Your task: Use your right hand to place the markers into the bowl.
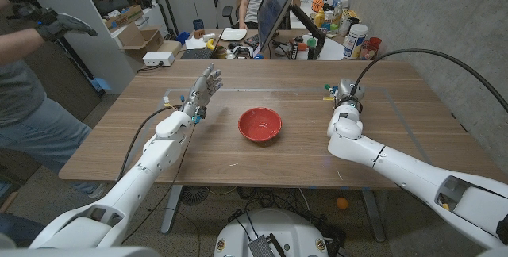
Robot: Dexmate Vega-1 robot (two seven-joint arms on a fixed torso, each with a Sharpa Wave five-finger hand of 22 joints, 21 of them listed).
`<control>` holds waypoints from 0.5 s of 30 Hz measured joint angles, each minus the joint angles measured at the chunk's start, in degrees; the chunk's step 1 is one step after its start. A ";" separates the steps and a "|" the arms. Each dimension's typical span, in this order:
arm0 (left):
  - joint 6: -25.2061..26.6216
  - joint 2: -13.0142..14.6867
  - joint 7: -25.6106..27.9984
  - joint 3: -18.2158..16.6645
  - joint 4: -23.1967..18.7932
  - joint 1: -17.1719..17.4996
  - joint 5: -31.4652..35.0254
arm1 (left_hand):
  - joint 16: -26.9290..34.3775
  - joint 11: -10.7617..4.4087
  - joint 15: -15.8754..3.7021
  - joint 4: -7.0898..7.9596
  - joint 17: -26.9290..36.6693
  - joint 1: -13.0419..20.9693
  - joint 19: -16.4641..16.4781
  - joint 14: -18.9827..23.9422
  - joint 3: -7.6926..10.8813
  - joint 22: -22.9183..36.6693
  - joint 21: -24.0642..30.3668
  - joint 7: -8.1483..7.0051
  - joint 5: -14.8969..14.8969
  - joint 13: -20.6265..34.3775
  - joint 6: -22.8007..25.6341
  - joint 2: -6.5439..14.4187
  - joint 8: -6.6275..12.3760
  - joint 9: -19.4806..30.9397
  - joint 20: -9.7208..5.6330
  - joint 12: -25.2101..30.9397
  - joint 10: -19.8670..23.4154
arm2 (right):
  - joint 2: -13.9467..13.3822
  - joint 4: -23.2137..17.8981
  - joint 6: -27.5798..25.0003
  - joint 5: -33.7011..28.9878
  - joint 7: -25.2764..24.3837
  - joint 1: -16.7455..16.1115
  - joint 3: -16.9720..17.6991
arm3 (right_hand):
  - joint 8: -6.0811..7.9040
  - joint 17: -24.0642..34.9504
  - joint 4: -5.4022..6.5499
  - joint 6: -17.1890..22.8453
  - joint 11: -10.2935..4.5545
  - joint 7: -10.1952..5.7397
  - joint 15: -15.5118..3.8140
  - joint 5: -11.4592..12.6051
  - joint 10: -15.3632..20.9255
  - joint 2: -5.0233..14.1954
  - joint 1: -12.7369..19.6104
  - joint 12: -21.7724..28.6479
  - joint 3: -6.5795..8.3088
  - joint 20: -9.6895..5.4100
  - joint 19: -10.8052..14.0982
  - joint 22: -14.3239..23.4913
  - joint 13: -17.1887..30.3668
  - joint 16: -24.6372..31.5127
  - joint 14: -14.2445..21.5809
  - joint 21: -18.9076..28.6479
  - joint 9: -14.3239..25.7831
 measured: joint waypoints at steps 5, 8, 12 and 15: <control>0.22 0.25 -0.11 -0.08 -0.54 0.17 -0.04 | 0.00 0.00 0.00 0.00 0.00 0.00 0.00 0.00 0.00 0.00 0.00 0.00 0.00 0.00 0.00 0.00 0.00 0.00 0.00 0.00 0.00 | -0.85 -2.08 -0.71 -0.85 0.83 0.00 -0.24 | 0.00 0.28 0.00 0.00 0.00 0.00 -0.39 0.00 0.00 0.28 -0.29 0.00 0.00 0.00 0.00 0.00 0.11 0.37 0.39 0.00 0.00; 0.24 0.44 -0.19 -0.12 -0.63 0.18 -0.13 | 0.00 0.00 0.00 0.00 0.00 0.00 0.00 0.00 0.00 0.00 0.00 0.00 0.00 0.00 0.00 0.00 0.00 0.00 0.00 0.00 0.00 | -1.49 -3.93 -1.47 -1.51 1.45 -0.08 -0.44 | 0.00 0.54 0.00 0.00 0.00 -0.01 -0.48 -0.01 -0.01 0.28 -0.30 0.00 0.00 0.00 0.00 0.00 0.29 0.37 0.48 0.00 0.00; 0.25 0.50 -0.51 -0.15 -0.68 0.19 -0.26 | 0.00 0.00 0.00 -0.24 0.00 0.00 0.00 0.00 0.25 0.00 0.00 0.00 0.00 0.00 0.00 0.00 0.00 0.00 0.00 0.00 0.00 | -2.27 -6.05 -2.50 -2.28 2.05 -0.38 -0.80 | 0.00 0.66 0.00 -0.01 0.01 -0.01 -0.48 -0.01 -0.01 0.28 -0.29 0.26 0.00 0.21 -0.21 0.00 0.30 0.37 0.47 0.00 0.00; 0.25 0.53 -0.65 -0.16 -0.68 0.19 -0.35 | 0.00 0.00 0.00 -0.25 0.00 0.00 0.00 0.00 0.25 0.00 0.00 0.00 0.00 0.00 0.00 0.00 0.00 0.00 0.00 0.00 0.00 | -2.77 -7.53 -3.13 -2.89 2.33 -0.66 -0.99 | -0.01 0.80 -0.01 -0.01 0.01 -0.01 -0.38 -0.01 -0.01 0.28 -0.29 0.38 0.00 0.21 -0.20 0.00 0.29 0.37 0.37 -0.22 0.00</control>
